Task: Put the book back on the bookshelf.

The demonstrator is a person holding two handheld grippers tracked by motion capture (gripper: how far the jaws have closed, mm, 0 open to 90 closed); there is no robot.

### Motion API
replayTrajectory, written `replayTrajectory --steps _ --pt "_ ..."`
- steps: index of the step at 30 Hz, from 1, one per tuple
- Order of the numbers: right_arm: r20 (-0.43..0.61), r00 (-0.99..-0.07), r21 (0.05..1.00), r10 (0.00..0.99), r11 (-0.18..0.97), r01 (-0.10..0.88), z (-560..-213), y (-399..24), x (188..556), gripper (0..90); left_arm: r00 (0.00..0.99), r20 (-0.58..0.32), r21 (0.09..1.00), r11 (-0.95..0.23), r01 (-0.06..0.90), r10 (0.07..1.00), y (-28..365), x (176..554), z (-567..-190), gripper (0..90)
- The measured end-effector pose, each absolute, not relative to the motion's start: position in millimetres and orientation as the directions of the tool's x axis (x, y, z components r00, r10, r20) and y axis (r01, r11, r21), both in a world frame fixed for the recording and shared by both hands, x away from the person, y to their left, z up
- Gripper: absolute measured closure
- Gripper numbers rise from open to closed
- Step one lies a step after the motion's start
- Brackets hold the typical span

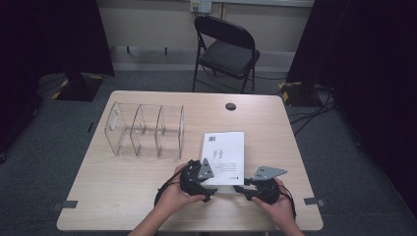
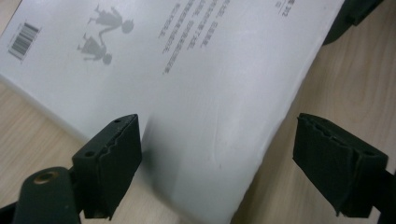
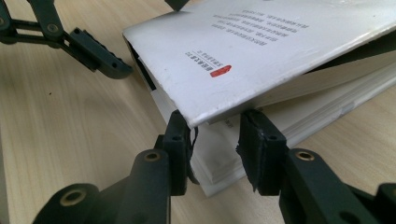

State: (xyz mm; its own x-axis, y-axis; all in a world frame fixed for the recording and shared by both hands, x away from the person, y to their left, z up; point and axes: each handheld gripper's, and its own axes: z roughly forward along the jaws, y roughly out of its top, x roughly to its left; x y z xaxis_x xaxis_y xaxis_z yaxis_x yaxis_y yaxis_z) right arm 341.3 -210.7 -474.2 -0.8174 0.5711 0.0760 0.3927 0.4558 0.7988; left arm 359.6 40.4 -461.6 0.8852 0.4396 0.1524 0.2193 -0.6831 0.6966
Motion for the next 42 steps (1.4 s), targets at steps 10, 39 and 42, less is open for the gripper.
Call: replayTrajectory --steps 10,39,42 --pt "0.076 -0.818 0.798 0.571 0.456 0.393 -471.9 -210.1 341.9 64.5 0.878 0.19 0.673 -0.709 0.209 0.44 17.6 364.5 -463.7 0.0" --pt "0.088 -0.814 0.801 0.575 0.444 0.401 -468.0 -208.9 343.1 64.5 0.847 0.366 0.606 -0.79 0.098 0.385 1.2 361.3 -459.4 21.2" --pt "0.061 -0.817 0.798 0.573 0.463 0.385 -467.9 -208.4 341.9 62.7 0.851 0.367 0.606 -0.79 0.089 0.377 1.9 360.2 -458.4 23.0"
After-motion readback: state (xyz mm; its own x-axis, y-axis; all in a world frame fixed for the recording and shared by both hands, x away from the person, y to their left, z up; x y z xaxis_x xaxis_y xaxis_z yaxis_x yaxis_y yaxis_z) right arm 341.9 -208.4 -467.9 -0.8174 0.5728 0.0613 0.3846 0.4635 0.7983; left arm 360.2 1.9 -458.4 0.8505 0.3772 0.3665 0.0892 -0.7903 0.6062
